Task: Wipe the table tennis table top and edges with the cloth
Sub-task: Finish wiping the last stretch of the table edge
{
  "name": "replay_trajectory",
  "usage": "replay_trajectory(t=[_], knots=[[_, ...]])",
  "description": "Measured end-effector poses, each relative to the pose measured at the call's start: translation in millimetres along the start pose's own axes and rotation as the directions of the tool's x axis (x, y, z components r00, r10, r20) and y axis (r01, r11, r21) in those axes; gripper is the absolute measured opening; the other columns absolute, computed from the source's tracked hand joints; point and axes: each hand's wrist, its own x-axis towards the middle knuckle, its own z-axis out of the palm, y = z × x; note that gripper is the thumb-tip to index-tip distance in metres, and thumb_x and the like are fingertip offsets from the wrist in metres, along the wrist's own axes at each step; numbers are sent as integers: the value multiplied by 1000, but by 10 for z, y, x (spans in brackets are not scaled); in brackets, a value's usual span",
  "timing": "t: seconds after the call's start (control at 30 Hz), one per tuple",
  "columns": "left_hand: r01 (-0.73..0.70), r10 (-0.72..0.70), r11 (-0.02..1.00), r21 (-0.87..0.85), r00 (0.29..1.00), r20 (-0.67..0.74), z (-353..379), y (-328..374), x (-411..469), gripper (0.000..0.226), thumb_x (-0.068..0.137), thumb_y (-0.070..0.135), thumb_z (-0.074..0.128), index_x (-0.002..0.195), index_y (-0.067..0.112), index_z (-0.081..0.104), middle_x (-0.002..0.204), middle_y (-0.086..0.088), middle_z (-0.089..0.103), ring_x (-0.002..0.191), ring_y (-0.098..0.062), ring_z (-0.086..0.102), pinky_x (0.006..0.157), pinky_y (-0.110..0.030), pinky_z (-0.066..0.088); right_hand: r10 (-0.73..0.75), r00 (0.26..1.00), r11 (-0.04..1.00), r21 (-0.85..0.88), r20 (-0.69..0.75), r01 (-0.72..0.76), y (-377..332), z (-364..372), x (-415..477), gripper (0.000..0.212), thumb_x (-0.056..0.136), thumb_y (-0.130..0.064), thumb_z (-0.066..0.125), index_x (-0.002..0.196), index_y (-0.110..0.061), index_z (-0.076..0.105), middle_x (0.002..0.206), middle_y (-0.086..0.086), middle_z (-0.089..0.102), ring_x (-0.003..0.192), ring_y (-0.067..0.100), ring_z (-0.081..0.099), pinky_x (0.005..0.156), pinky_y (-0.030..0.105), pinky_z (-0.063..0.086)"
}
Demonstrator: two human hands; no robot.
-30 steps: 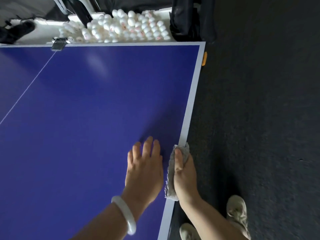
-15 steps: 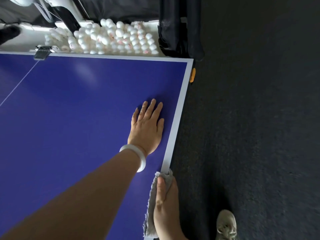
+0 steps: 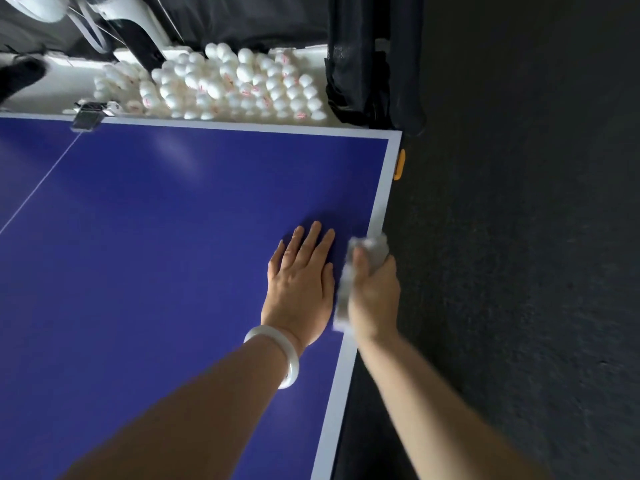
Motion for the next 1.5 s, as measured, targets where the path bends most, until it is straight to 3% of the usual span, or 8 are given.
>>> replay_trajectory(t=[0.1, 0.3, 0.43, 0.63, 0.9, 1.1, 1.27, 1.5], knots=[[-4, 4, 999, 40, 1000, 18, 6, -13, -4, 53, 103, 33, 23, 155, 26, 27, 164, 6, 19, 152, -15, 9, 123, -33, 0, -113, 992, 993, 23, 56, 112, 145, -26, -467, 30, 100, -23, 58, 128, -21, 48, 113, -7, 61, 98, -3, 63, 83, 8, 47], [-1, 0, 1000, 26, 999, 35, 2, -9, -4, 56, 101, 35, 16, 155, 25, 29, 163, 6, 22, 152, -15, 13, 124, -37, 8, 22, 998, 994, -111, 57, -15, -420, 150, 942, 27, 106, -34, 46, 111, -9, 55, 83, 2, 62, 61, 1, 59, 47, 9, 39], [-4, 3, 1000, 25, 999, 37, 22, 0, 14, 56, 101, 36, 16, 155, 26, 28, 163, 7, 21, 152, -15, 13, 124, -37, 8, 153, 987, 973, -183, 41, -143, -772, 258, 1825, 41, 109, -29, 35, 135, -1, 50, 130, 18, 60, 111, 28, 59, 80, 27, 43], [-2, -1, 999, 49, 998, 56, 8, -6, 2, 56, 101, 33, 19, 153, 22, 33, 161, 3, 27, 150, -18, 21, 120, -40, 14, 80, 997, 946, -315, 14, -72, -422, 202, 1310, 61, 102, -55, 39, 131, -2, 48, 100, 7, 59, 62, 9, 51, 41, 14, 31], [9, -15, 997, 73, 996, 84, -21, 10, -14, 57, 100, 34, 17, 154, 22, 33, 161, 3, 27, 150, -18, 20, 119, -41, 14, 131, 990, 930, -352, 52, -105, -706, 241, 1609, 66, 104, -54, 34, 131, 4, 52, 122, 21, 61, 108, 36, 59, 85, 38, 43], [15, -20, 998, 56, 996, 86, -30, 17, -5, 58, 100, 35, 14, 155, 24, 29, 163, 4, 23, 151, -16, 15, 121, -41, 12, 97, 995, 975, -200, 7, -94, -380, 152, 916, 53, 101, -50, 45, 123, -2, 50, 78, -6, 57, 53, 2, 55, 39, 11, 37], [8, -13, 998, 60, 997, 82, -32, 18, -6, 57, 100, 35, 17, 153, 23, 35, 161, 3, 28, 150, -17, 20, 119, -41, 12, 164, 984, 982, -104, 67, -157, -177, 78, 622, 47, 101, -44, 49, 129, -6, 48, 81, -13, 56, 64, -7, 54, 45, 3, 37], [11, -14, 999, 49, 998, 62, -4, 11, -9, 58, 100, 36, 16, 152, 22, 36, 160, 2, 31, 149, -18, 23, 120, -43, 18, 157, 985, 975, -171, 68, -144, -714, 188, 1390, 49, 106, -45, 39, 136, -7, 42, 107, 7, 62, 82, 16, 58, 68, 24, 39]])
